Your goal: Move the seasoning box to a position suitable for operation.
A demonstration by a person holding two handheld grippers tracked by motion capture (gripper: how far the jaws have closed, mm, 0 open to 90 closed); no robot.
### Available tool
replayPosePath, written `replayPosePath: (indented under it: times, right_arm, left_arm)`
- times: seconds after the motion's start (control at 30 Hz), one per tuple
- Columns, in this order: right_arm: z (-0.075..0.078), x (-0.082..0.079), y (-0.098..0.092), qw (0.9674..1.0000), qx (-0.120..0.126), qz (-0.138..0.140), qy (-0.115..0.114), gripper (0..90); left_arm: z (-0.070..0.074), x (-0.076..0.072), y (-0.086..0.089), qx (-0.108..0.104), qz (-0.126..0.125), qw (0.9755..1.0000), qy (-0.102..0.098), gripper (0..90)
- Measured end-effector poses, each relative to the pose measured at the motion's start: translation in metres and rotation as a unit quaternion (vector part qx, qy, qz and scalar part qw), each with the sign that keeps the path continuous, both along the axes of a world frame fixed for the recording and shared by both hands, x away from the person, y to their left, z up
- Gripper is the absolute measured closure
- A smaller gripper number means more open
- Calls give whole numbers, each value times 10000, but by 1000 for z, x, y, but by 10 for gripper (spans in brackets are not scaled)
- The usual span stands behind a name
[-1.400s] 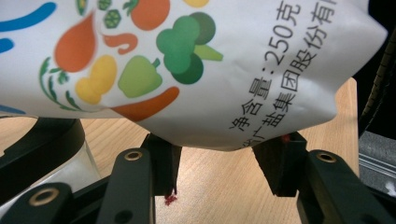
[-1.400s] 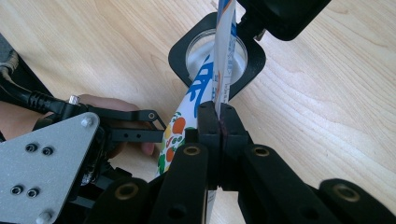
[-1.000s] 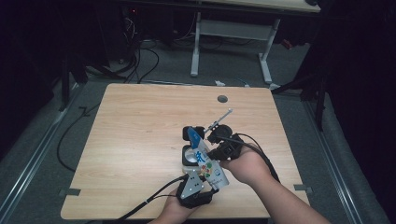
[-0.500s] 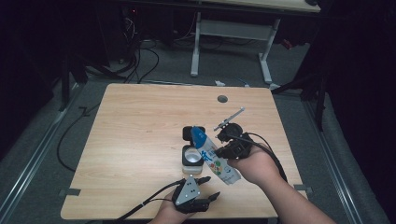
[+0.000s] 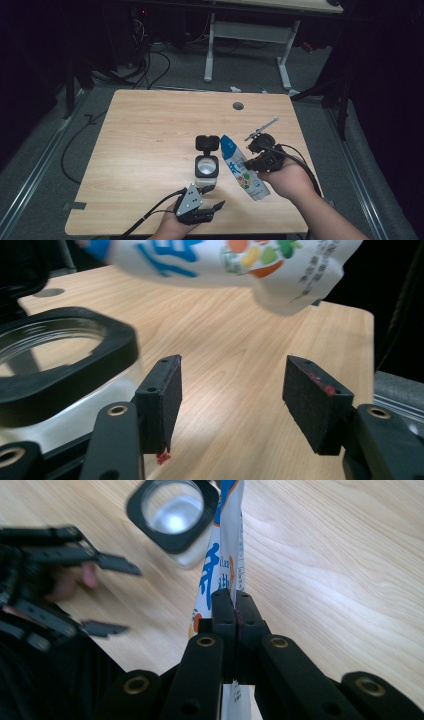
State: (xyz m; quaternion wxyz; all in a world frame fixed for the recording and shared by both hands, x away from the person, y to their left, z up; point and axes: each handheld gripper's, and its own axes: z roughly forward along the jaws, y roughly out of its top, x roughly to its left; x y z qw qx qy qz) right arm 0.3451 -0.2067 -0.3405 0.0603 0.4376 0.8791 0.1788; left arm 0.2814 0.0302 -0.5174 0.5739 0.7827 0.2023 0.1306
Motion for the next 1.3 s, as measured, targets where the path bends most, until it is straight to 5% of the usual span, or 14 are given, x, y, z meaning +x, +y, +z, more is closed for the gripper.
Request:
replayPosePath:
  times: [0.5,0.7,1.03,1.3]
  right_arm:
    - [-25,4,-36,9988,-204,-434,35,900]
    - [-41,9,-46,9984,-77,-553,-3,900]
    - [-54,12,-55,9977,37,-668,-69,900]
    - [-59,13,-63,9929,557,-937,-482,900]
  left_arm:
    - [6,14,44,51,399,9991,-125,414]
    - [8,22,69,150,661,9975,-199,415]
    - [3,26,93,25,990,9951,-33,415]
    - [3,28,102,-93,1138,9935,36,418]
